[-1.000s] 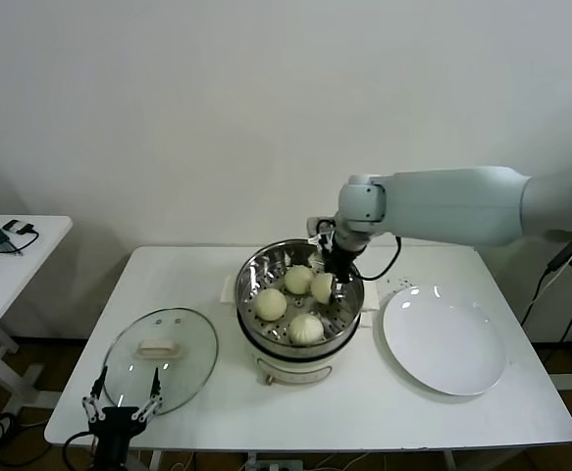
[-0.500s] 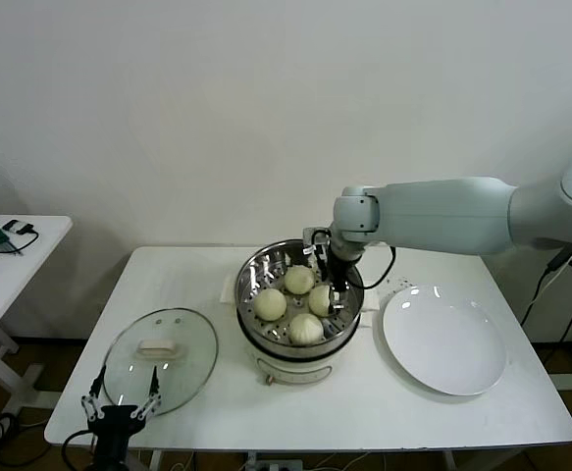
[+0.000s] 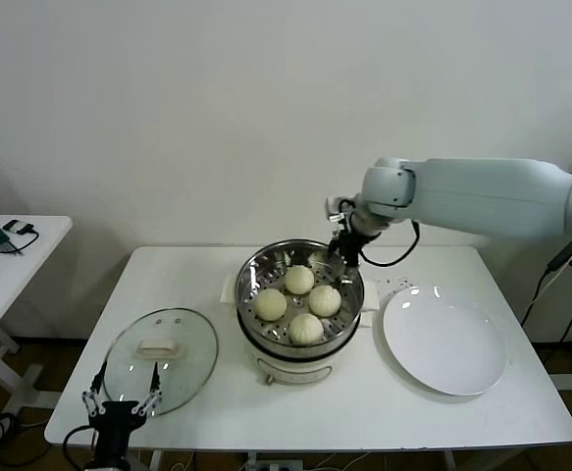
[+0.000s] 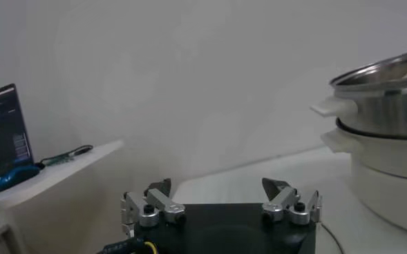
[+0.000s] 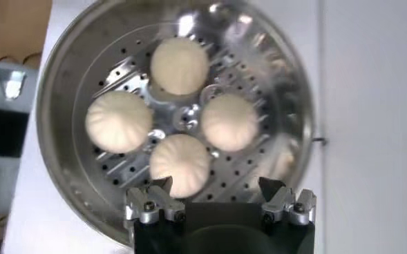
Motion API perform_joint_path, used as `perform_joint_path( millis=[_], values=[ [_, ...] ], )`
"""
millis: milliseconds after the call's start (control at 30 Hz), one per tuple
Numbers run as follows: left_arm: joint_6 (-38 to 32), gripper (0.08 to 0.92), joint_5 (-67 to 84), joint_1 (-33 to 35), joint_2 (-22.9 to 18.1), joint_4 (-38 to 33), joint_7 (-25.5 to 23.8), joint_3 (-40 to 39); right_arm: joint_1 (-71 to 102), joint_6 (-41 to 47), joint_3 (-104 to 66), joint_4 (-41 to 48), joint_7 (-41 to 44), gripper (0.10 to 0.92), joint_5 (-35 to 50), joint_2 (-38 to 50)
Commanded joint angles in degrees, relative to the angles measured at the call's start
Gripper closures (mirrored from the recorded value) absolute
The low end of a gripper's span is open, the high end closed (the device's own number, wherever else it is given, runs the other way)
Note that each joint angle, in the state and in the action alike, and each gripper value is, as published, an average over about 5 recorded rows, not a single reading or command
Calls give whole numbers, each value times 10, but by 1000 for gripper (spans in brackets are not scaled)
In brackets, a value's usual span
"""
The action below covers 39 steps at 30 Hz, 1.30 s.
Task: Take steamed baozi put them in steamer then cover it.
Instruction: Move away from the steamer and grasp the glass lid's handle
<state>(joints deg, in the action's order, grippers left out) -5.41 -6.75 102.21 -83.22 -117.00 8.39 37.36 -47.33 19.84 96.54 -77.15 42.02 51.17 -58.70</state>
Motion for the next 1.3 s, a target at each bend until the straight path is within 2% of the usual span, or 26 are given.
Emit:
perform_joint_path(
  millis=[33,233,367,533,733,1000,1167,1300],
  values=[
    [-1,177,-8,-6,0,-2,-4,2,68,-188,-128,-41,-153,203,0,184],
    [-1,177,-16,-15,-4,-12,-14,1,256,-248,-325,-82,-196,203,-1,301],
    [6,177,-16,-24,-6,-17,-22,6,389,-268,-450,-107,-226,203,-9,341],
    [21,177,-18,-48,-12,-21,-37,10,626,-273,-688,-124,-256,203,-27,342],
    [33,177,-77,-65,-15,-30,-53,21,836,-279,-920,-137,-266,203,-62,303],
    [46,177,-305,-65,15,-42,-48,37,1065,-238,-1174,-183,-270,203,-107,207],
    [70,177,-570,-68,39,-50,-26,41,1156,-215,-1262,-219,-274,203,-145,153],
    [114,177,-794,-52,67,-60,-54,17,1196,-211,-1308,-234,-273,203,-155,113]
  ],
)
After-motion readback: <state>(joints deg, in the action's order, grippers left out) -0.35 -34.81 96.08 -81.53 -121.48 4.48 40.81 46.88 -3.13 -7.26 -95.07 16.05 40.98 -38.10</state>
